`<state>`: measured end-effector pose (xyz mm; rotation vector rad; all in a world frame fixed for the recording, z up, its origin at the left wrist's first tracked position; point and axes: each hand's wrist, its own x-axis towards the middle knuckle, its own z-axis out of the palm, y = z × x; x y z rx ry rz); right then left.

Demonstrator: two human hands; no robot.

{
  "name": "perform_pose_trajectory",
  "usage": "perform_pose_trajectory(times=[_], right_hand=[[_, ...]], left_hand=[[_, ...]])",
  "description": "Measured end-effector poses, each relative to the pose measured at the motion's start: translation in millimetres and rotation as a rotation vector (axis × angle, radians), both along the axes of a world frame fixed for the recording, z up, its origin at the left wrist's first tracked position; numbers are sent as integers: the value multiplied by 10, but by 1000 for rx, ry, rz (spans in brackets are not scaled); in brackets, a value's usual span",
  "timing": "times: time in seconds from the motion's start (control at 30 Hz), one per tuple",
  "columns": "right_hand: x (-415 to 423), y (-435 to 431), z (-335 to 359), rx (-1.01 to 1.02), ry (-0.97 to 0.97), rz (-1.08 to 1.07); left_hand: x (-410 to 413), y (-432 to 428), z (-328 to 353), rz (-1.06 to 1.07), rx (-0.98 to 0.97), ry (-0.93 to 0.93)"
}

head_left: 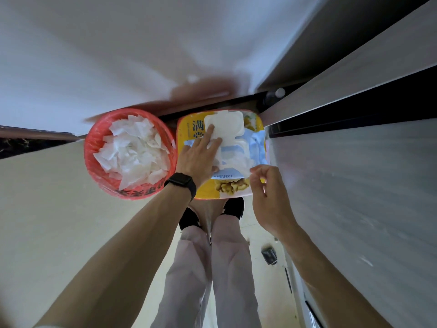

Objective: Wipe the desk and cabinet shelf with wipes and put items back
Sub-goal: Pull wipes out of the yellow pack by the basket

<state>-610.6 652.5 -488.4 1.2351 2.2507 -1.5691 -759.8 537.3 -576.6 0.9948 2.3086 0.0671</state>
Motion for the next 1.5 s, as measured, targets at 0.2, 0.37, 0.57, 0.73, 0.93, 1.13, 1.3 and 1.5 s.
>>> perform_pose_trajectory(times=[0.2,0.37,0.57,0.73,0.93,1.13,1.3,1.5], right_hand=[[144,19,279,-75,33,-162],[149,46,443,-98,94,-221],[93,254,723,-215,324,-517],[78,426,866,-222,373,-573],[72,408,969,-181,364,-557],[51,271,971,-249,353,-589],[95,247,863,-231,301,-590],[115,231,812,-212,268,-591]], left_hand=[[-6,42,25,182,5,-64],[31,33,43,184,8,-41],[32,8,5,271,168,-100],[-58,27,122,532,415,-196],[-155,82,250,170,266,57],[233,67,92,-140,302,173],[496,-76,-69,-232,116,154],[727,-135,-106,-187,-103,75]])
